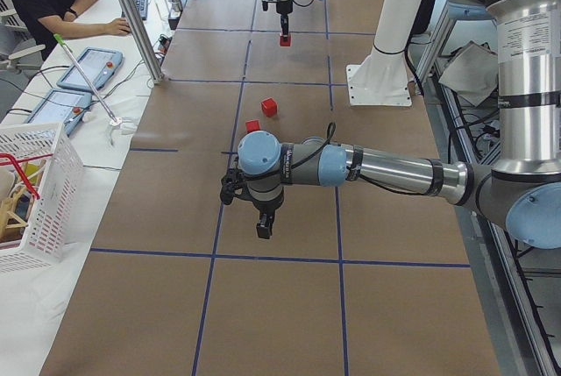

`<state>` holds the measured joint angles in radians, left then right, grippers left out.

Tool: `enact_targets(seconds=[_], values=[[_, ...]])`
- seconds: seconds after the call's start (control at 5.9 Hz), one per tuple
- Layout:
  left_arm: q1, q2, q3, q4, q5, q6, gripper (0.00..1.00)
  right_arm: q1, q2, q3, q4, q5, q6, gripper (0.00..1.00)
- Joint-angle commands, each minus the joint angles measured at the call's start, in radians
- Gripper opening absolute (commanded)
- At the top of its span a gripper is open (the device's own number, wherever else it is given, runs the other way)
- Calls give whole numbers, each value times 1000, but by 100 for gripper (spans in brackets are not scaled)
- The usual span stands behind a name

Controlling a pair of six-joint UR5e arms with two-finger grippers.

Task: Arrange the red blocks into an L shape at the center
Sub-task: 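Carry the red cube with the right gripper to the table center and lower it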

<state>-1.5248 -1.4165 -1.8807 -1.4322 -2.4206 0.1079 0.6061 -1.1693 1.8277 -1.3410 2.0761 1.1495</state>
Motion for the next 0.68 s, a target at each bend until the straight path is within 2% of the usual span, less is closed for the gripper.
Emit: enact_targets(seconds=[0.0,0.17,0.34,0.51], values=[[-1,4,2,-28,0,-1,100,-112,203,-62,-134,-106,163,0],[-1,4,5,-28,0,-2,100,-153,274,-133,-135,-151,230,0],[0,4,3,-28,0,-1,100,-172,328,-199,-135,-159,272,0],[0,4,2,-28,-1,-1,100,-180,330,-208,-136,-174,279,0]])
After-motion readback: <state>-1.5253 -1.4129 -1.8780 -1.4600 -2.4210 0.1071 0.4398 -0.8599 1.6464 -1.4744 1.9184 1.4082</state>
